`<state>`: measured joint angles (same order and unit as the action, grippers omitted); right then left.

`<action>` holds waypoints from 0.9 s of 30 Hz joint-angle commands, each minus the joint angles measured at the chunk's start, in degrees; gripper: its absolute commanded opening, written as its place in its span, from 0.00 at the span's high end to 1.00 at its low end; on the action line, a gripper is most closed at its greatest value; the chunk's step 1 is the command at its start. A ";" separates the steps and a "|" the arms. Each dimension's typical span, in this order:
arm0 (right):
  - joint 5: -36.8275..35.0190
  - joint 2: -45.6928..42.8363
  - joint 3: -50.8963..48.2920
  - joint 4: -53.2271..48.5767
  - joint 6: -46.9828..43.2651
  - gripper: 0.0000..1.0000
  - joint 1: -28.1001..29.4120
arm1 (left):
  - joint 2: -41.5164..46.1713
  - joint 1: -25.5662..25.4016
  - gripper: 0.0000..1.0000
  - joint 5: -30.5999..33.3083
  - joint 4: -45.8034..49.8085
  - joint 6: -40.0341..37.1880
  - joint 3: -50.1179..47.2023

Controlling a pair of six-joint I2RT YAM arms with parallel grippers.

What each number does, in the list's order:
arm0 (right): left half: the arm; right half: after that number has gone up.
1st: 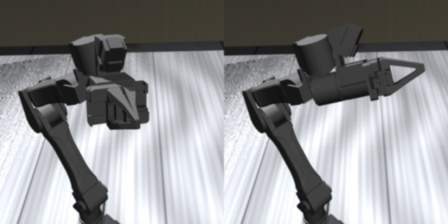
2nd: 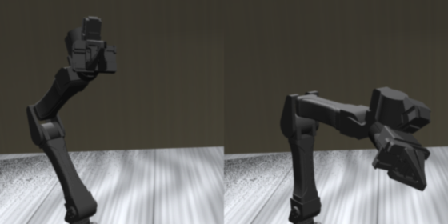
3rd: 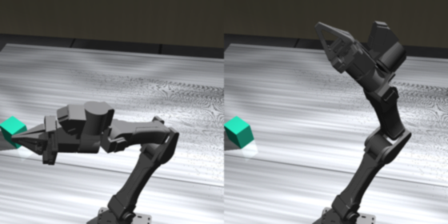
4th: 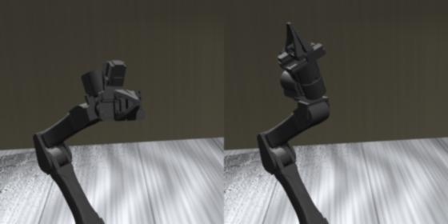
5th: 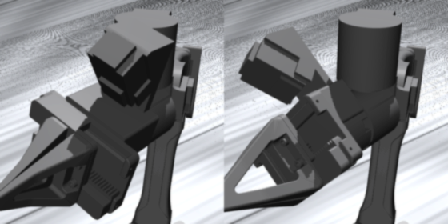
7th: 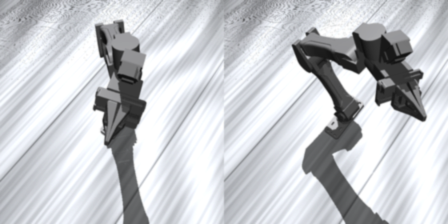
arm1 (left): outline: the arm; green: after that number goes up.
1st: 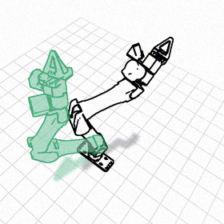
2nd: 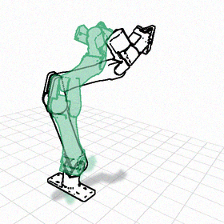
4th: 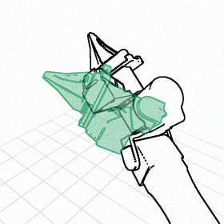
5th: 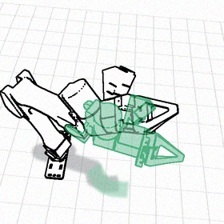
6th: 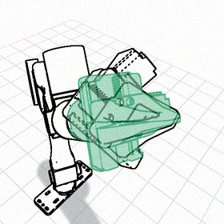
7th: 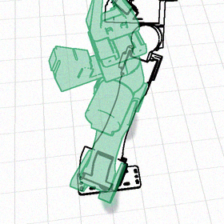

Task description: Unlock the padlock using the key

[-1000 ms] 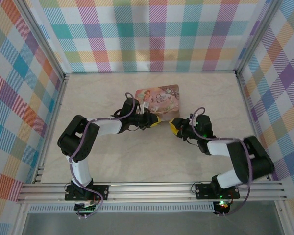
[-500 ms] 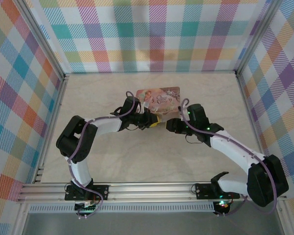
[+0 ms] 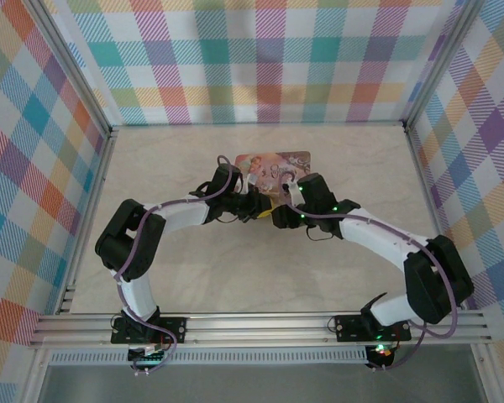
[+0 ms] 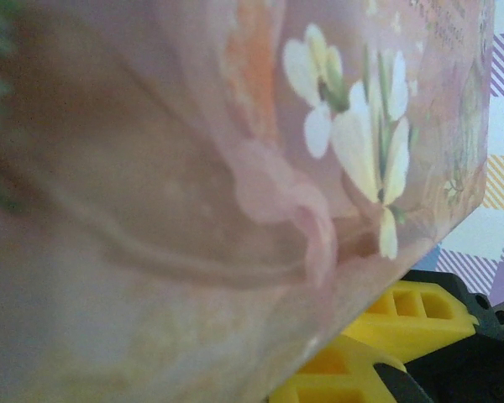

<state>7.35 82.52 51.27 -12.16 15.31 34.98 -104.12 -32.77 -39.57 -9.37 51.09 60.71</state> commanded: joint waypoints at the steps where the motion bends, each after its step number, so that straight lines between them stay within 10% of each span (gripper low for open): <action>1: -2.75 1.57 2.97 -1.59 -3.19 0.55 1.30 | 2.40 -0.54 0.91 -3.18 -0.38 0.11 2.05; 18: -10.67 7.72 8.90 -5.81 -7.88 0.57 4.57 | 2.30 -0.53 0.91 -3.92 -0.83 0.28 2.40; 27: -11.02 9.05 10.28 -5.59 -9.42 1.00 4.92 | 2.34 -0.46 0.91 -4.11 -1.29 0.37 1.96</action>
<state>-2.72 90.43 59.18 -18.26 6.57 39.77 -104.07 -32.82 -39.38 -9.02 51.09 60.95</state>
